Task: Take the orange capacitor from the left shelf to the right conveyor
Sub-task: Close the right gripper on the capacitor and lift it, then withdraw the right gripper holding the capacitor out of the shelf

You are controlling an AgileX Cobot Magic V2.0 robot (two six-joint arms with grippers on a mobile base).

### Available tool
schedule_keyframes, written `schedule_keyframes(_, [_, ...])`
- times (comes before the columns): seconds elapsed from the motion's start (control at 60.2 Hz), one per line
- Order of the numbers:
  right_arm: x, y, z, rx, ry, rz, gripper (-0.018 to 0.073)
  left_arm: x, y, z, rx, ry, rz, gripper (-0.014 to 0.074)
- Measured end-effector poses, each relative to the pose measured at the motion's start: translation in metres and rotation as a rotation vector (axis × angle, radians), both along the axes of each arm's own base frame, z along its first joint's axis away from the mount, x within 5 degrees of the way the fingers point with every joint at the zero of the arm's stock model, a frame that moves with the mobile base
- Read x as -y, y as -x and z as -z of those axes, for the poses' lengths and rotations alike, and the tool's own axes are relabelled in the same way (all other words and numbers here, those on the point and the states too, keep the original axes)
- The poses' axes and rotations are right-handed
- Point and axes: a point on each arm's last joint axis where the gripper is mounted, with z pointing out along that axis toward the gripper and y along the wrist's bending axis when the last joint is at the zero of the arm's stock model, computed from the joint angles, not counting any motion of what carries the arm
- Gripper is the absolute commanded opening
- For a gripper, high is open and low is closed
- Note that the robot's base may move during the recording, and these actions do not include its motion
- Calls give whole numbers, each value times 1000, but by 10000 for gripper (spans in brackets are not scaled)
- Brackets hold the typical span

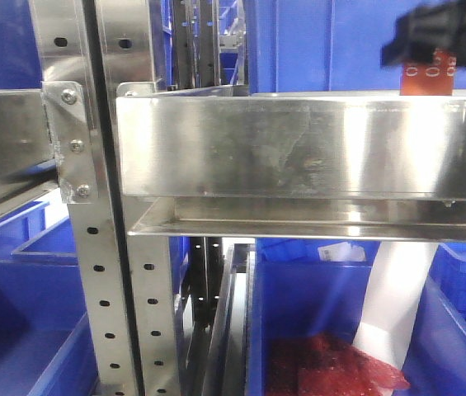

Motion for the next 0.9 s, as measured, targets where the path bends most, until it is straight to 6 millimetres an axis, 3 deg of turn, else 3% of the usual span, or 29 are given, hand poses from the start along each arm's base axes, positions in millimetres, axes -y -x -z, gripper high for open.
schedule_keyframes(0.199, [-1,-3,3,-4,0,-1,130,0,0,0,0,0,0,-127])
schedule_keyframes(0.266, [-1,-3,3,-4,0,-1,45,0,0,0,0,0,0,-127])
schedule_keyframes(0.432, [1,6,-14,35,-3,0,55,0,0,0,0,0,0,-127])
schedule_keyframes(0.581, [10,29,-49,95,-2,18,55,0,0,0,0,0,0,-127])
schedule_keyframes(0.698, [25,64,-75,142,2,65,55,0,0,0,0,0,0,-127])
schedule_keyframes(0.897, [45,134,-80,125,17,145,55,0,0,0,0,0,0,-127])
